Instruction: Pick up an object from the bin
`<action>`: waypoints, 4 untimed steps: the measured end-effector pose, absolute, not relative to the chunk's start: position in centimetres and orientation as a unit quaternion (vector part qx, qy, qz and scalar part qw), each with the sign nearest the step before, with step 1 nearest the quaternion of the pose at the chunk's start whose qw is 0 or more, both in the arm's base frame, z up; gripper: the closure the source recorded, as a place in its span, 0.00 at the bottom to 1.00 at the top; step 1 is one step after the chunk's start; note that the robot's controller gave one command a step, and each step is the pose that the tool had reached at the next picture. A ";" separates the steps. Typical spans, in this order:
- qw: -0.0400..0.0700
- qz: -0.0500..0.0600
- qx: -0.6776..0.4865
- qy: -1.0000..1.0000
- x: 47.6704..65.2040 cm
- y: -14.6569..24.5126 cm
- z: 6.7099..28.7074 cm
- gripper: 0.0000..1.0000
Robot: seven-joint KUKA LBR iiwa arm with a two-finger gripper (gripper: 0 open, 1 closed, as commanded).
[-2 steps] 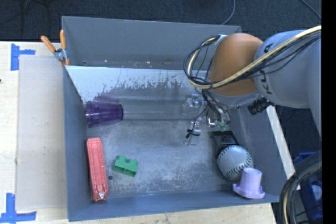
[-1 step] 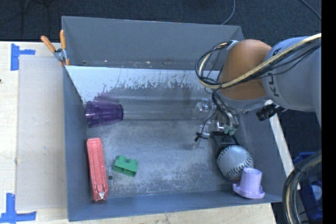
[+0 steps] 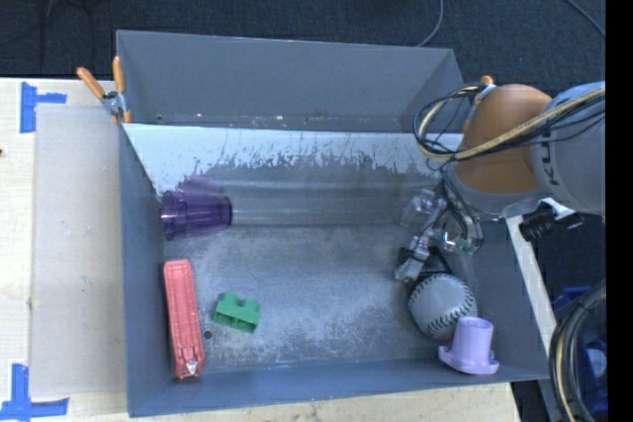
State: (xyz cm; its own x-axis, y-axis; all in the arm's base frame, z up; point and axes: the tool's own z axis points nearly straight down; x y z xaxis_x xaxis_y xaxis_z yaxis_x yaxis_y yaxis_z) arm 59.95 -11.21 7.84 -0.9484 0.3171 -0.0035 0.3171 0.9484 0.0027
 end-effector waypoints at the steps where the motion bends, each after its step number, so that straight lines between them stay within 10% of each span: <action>1: 0.000 0.014 0.181 0.983 60.3 -15.1 7.6 0.00; 4: 0.016 0.015 0.039 0.999 56.6 -13.4 7.7 0.00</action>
Offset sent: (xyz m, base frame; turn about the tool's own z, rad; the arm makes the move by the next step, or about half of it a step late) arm -0.0453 -0.0426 -0.0084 0.0420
